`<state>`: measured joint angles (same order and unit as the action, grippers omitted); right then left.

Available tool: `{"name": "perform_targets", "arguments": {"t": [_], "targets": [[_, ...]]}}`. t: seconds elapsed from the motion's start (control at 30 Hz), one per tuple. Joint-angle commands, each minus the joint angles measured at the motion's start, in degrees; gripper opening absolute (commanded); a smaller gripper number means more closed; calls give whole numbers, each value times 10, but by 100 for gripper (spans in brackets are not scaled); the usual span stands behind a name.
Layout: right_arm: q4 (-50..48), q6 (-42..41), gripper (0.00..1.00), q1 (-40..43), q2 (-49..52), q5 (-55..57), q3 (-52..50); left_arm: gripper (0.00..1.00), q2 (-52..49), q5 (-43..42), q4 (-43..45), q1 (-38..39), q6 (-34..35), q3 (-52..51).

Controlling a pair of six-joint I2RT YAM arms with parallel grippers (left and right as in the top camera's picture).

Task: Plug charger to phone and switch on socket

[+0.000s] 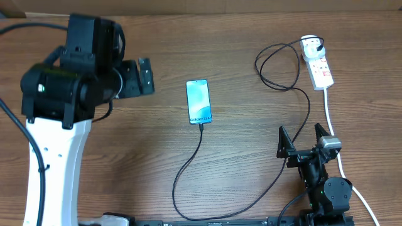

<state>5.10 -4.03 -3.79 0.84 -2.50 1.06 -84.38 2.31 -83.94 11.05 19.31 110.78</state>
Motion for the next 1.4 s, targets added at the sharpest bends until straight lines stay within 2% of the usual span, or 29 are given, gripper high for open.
{"name": "perform_targets", "arguments": {"t": [0.0, 0.33, 0.5, 0.67, 0.93, 1.23, 1.37], "targets": [[-3, 2, 100, -3, -7, 7, -6, 100, 50, 9, 28, -18, 4, -73], [-3, 2, 100, -3, -7, 7, -6, 100, 226, -37, 168, -87, 4, -329], [-3, 2, 100, -3, -7, 7, -6, 100, 303, -73, 201, -125, 5, -424], [-3, 2, 100, -3, -7, 7, -6, 99, 377, -79, 215, -153, 4, -485], [-3, 2, 100, -3, -7, 7, -6, 100, 490, -78, 308, -163, -5, -605], [-3, 2, 100, -3, -7, 7, -6, 99, 566, -132, 420, -163, -6, -740], [-3, 2, 100, -3, -7, 7, -6, 100, 598, -166, 471, -163, -30, -785]]}}
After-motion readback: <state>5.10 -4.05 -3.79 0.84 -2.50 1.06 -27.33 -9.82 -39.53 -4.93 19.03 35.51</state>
